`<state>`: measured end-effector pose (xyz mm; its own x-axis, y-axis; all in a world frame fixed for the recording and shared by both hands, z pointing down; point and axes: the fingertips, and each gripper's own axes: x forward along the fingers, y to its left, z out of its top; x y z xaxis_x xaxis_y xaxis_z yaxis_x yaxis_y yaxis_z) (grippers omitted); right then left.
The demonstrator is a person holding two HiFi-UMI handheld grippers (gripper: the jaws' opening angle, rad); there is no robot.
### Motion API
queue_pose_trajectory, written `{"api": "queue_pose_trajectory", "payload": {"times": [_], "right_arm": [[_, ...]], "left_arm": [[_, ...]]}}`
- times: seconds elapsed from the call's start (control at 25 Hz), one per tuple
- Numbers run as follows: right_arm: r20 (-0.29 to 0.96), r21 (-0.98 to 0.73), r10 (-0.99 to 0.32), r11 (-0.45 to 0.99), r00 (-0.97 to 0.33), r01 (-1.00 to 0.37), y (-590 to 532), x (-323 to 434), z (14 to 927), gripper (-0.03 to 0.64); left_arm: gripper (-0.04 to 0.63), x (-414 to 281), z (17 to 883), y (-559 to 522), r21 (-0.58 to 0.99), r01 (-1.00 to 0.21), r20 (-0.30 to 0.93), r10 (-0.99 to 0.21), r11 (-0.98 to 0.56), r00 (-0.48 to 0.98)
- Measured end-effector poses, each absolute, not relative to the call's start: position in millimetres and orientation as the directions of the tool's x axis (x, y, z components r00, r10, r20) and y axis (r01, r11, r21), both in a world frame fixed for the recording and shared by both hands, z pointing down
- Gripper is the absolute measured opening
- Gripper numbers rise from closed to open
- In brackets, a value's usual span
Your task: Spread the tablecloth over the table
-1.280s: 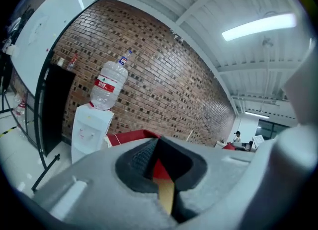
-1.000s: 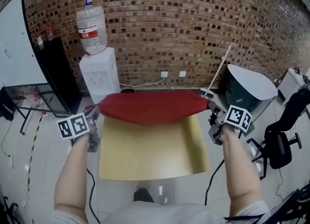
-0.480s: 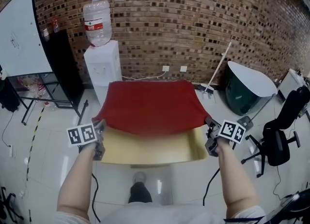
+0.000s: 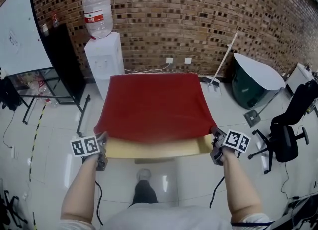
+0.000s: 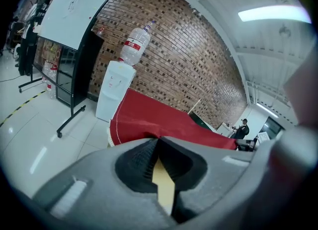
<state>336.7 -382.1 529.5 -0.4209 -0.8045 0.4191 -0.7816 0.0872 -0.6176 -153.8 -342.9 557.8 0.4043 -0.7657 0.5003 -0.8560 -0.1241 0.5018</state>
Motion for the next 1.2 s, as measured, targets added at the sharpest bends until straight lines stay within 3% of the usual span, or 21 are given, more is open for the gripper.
{"api": "queue_pose_trajectory", "payload": {"times": [0.64,1.12,1.2], "right_arm": [[0.548,-0.58,-0.755,-0.033,-0.36,-0.814,-321,363,612,0.012],[0.557,-0.592,-0.747,-0.05,-0.363,-0.805,-308,365,633,0.015],[0.557,-0.582,-0.746,-0.04,-0.363,-0.812,-307,363,633,0.039]], "left_arm": [[0.008,-141,618,-280,0.542,-0.838,0.568,-0.709,-0.06,0.417],[0.011,-144,633,-262,0.573,-0.819,0.577,-0.712,0.005,0.4],[0.039,-149,634,-261,0.563,-0.826,0.579,-0.719,0.013,0.383]]}}
